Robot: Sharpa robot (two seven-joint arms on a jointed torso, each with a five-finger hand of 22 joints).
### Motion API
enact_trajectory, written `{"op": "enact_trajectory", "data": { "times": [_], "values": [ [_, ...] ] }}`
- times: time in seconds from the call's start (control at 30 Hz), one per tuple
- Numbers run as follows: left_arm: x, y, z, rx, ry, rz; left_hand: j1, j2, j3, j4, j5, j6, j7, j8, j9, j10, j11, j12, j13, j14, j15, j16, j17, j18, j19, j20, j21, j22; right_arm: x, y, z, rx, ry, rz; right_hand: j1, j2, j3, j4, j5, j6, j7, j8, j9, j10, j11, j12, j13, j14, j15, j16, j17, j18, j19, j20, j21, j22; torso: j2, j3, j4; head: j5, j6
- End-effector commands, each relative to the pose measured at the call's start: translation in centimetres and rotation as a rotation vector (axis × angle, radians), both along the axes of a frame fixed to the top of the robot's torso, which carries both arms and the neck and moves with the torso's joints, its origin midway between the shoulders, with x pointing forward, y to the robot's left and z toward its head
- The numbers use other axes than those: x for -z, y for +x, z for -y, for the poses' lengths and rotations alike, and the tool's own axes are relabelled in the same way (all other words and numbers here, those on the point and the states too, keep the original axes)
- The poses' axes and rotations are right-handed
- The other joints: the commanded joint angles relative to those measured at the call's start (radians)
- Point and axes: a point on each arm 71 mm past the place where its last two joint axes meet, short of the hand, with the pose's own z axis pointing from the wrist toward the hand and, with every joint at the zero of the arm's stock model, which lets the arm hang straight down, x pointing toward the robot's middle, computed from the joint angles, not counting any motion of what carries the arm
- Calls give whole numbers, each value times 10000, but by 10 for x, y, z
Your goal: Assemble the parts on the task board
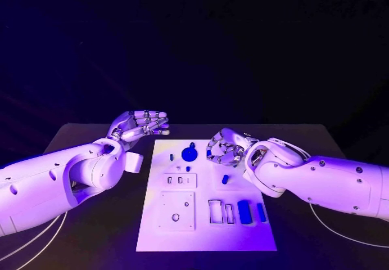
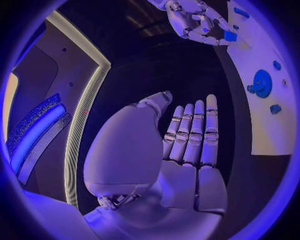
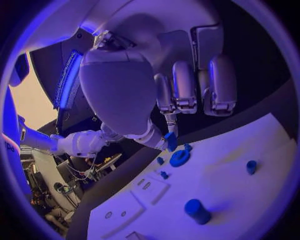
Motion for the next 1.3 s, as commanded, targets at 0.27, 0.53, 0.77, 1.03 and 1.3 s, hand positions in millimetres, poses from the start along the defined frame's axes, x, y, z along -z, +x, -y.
{"op": "enact_trajectory", "data": {
  "times": [0.27, 0.53, 0.77, 1.03, 1.3],
  "values": [
    [0, 1, 5, 218, -110, -25, -240, 7, -66, 4, -52, -72, 85, -29, 18, -66, -23, -29, -1, -58, 21, -58, 45, 50, -122, 28, 84, 27, 20, -20, -41, -446, -641, -8, -164, -23, 54, 17, 60, 59, -32, 298, 261, 375, -14, 21, 1783, 994, -21, 36, 2494, -157, 482, -54, -50, 1942, -47, -34, 8, 192, -157],
    [0, 2, 7, 224, -100, -58, -240, 7, -66, 4, -52, -72, 85, -29, 18, -66, -23, -29, -1, -58, 21, -58, 45, 50, -122, 28, 84, 27, 37, -29, -62, -754, -834, -106, -228, -82, 48, 9, 42, 46, -36, 329, 277, 376, -17, 20, 1783, 992, -23, 33, 2485, -151, 471, -53, -72, 1928, -26, -19, 17, 271, -210],
    [0, 2, 7, 242, -103, -68, -250, 9, -69, 7, -49, -71, 83, -26, 20, -65, -24, -28, 0, -58, 21, -60, 49, 52, -128, 30, 87, 28, 46, -29, -71, -789, -1050, -104, -279, -114, 44, 13, 47, 38, -36, 348, 285, 381, -17, 24, 1789, 993, -24, 34, 2489, -151, 472, -53, -73, 1929, -22, -19, 11, 321, -233],
    [0, 2, 8, 274, -112, -75, -250, 9, -69, 7, -49, -71, 83, -26, 20, -65, -24, -28, 0, -58, 21, -60, 49, 52, -128, 30, 87, 28, 53, -28, -76, -834, -1353, 187, -360, -163, 41, 25, 60, 14, -36, 369, 294, 376, -16, 16, 1783, 994, -24, 35, 2491, -148, 468, -53, -83, 1925, -21, -11, 4, 341, -203],
    [1, 2, 8, 290, -114, -85, -250, 9, -69, 7, -49, -71, 83, -26, 20, -65, -24, -28, 0, -58, 21, -60, 49, 52, -128, 30, 87, 28, 55, -28, -79, -917, -1584, 514, -413, -246, 34, 7, 58, -8, -35, 391, 302, 365, -18, -2, 1771, 996, -24, 38, 2500, -153, 481, -54, -64, 1941, -32, -15, 4, 357, -212]
  ]
}}
